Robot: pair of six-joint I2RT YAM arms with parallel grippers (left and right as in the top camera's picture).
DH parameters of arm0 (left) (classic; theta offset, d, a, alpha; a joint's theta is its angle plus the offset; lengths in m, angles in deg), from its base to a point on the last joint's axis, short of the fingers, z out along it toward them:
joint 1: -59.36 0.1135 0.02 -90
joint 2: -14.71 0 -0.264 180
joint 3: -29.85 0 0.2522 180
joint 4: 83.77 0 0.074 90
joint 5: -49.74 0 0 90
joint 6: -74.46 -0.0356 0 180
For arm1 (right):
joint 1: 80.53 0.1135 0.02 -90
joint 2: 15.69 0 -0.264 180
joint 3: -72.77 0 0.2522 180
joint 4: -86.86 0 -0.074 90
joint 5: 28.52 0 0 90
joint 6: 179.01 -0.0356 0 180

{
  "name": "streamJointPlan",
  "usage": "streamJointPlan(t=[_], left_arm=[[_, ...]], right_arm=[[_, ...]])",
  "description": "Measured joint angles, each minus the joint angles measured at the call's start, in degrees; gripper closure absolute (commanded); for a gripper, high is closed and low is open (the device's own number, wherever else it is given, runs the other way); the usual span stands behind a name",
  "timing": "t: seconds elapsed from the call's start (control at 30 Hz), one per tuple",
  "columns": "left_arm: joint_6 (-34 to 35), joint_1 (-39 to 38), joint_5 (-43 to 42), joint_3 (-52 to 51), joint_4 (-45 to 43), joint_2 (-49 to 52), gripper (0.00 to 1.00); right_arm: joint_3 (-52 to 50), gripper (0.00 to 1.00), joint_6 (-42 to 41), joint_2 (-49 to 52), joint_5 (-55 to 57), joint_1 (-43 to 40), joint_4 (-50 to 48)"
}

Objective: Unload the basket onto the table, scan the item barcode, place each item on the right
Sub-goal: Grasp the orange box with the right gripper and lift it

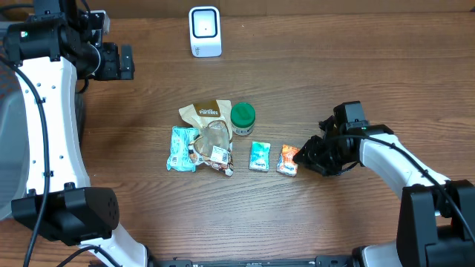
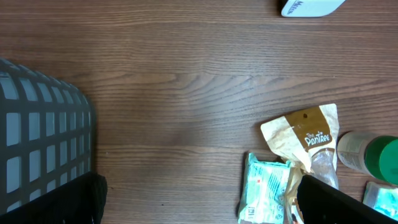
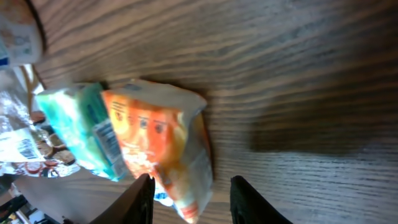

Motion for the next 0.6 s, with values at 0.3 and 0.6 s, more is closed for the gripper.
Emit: streamJointPlan(t=[0.3, 0.6], left_arm=[[0.00, 0.00, 0.00, 0.00, -0.02, 0.00, 0.01], [0.00, 0.00, 0.00, 0.00, -0.02, 0.00, 0.00]], right_arm=[[-1.40, 0.66, 0.11, 0.11, -0.07, 0.26, -0.76], [-1.40, 0.66, 1.29, 0.11, 0.02, 4.24, -3.43]])
